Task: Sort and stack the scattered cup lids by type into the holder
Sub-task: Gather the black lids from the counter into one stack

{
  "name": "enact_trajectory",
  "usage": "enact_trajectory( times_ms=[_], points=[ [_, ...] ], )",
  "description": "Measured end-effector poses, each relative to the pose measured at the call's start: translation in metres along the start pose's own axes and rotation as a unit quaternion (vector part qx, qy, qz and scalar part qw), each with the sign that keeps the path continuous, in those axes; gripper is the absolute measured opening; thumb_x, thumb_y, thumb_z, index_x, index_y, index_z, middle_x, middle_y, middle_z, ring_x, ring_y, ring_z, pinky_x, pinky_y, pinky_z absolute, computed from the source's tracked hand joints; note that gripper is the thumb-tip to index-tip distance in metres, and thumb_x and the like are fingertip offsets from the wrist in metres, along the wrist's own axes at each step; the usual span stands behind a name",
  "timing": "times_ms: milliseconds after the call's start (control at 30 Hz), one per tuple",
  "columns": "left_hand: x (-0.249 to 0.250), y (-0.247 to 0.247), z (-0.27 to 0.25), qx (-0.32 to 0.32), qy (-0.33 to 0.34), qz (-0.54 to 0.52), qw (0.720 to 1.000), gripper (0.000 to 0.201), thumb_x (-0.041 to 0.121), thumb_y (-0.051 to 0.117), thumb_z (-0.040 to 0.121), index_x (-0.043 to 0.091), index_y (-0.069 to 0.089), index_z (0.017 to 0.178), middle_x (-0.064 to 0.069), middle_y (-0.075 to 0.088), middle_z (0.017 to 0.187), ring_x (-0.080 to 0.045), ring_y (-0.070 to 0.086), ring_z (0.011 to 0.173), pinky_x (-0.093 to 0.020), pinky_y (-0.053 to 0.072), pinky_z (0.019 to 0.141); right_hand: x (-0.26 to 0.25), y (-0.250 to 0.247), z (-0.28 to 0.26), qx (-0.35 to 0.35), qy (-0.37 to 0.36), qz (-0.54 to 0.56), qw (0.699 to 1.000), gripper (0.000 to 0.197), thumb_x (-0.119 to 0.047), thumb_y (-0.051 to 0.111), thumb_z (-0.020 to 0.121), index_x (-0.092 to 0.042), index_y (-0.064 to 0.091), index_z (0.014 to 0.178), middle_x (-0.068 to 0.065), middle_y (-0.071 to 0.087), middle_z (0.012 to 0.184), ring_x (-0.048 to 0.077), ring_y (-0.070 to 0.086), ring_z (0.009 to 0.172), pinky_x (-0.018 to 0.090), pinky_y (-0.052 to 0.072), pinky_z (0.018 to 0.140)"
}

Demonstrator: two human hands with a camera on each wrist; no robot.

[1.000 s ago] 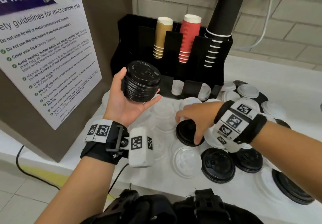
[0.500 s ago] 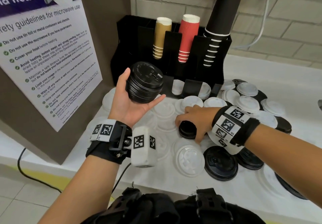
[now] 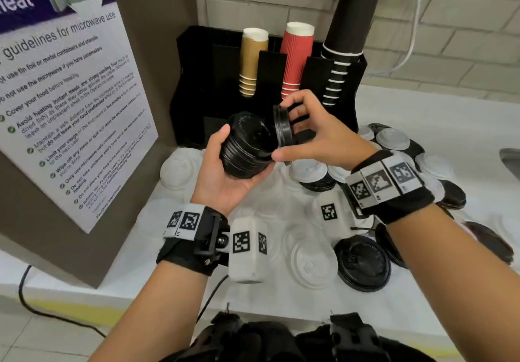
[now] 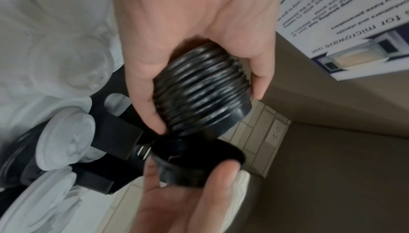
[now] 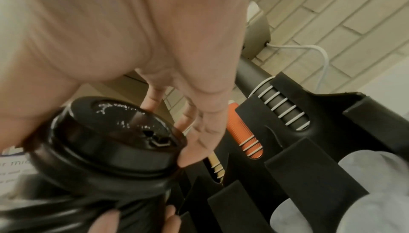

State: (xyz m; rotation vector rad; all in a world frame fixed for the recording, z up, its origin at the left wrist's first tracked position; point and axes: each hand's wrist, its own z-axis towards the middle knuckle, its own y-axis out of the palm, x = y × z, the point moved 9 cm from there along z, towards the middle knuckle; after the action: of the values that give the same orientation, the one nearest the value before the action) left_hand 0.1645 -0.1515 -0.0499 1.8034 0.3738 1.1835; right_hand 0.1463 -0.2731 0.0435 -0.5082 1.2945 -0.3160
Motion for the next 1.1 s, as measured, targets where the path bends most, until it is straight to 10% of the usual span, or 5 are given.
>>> enact_trajectory(
  times_ms=[233,767,1100],
  points=[
    [-0.006,0.009,-0.004,-0.018,0.001,0.065,0.998,0.083,0.041,0.069,0.074,0.018,0.037,0.147,-0.014,0.056,0.138,-0.025,0.066,0.109,-0.042,0.056,0.084,-0.011,0.013,-0.001,0.005,-0.032,-0.058,0.998,0.072,-0.026,0.087,0.063,-0.025,0.046,0.122,-0.006,0.049,0.112,0.012,0.053,0.104,0.023,0.05,0.084],
    [-0.022,0.015,-0.006,-0.033,-0.017,0.072,0.997,0.066,0.048,0.057,0.082,0.017,0.048,0.14,-0.009,0.066,0.126,-0.023,0.066,0.111,-0.043,0.052,0.096,-0.013,0.011,-0.011,0.001,-0.018,-0.114,0.993,0.077,-0.034,0.087,0.061,-0.031,0.05,0.129,0.001,0.045,0.119,0.013,0.05,0.11,0.027,0.051,0.092],
    [-0.049,0.029,0.004,-0.096,-0.024,0.035,0.994,0.041,0.049,0.06,0.081,0.02,0.076,0.106,-0.007,0.07,0.118,-0.021,0.066,0.11,-0.04,0.053,0.093,-0.009,0.0,-0.016,-0.014,-0.02,-0.18,0.983,0.081,-0.043,0.086,0.06,-0.031,0.049,0.131,-0.005,0.042,0.117,-0.002,0.043,0.105,0.014,0.042,0.093]
  ],
)
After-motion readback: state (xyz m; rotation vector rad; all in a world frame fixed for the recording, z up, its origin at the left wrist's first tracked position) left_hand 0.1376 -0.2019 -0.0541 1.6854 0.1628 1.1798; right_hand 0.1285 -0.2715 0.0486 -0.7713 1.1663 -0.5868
